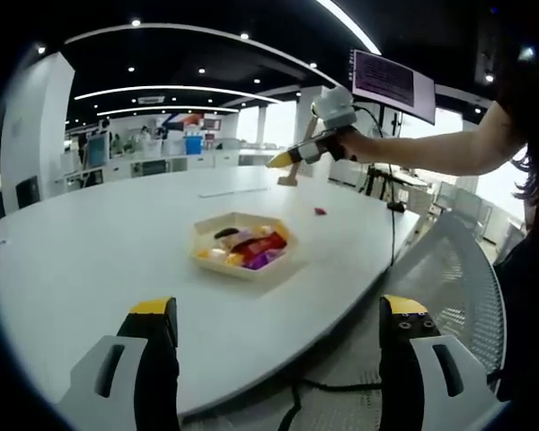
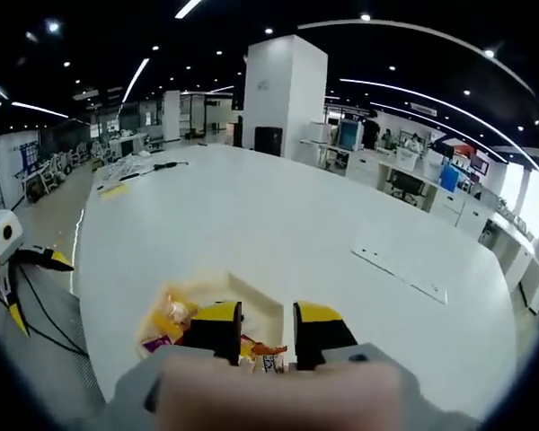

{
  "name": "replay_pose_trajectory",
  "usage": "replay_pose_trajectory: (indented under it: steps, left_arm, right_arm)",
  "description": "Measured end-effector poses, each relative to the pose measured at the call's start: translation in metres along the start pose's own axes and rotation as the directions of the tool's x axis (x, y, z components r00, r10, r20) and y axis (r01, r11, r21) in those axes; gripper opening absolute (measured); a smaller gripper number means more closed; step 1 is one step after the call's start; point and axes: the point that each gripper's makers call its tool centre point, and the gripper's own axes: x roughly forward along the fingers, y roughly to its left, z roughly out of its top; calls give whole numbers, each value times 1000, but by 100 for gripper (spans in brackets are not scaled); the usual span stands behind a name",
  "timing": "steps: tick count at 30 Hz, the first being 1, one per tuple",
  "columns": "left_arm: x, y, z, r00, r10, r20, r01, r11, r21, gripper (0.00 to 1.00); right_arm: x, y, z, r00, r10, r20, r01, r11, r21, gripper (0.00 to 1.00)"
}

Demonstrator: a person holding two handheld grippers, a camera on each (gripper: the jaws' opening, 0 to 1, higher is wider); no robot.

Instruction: Place the target food into the container with the food tongs after gripping and lifting it, then release it inside without dropping or visibly crushing the food.

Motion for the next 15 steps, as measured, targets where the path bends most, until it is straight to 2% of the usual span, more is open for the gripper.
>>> replay_pose_trajectory:
  steps: [15]
  left_arm:
    - [0, 1, -1, 1000, 4, -5, -4, 1000, -5, 90]
  right_arm:
    - [34, 26, 32, 997, 72, 32, -70, 997, -34, 22]
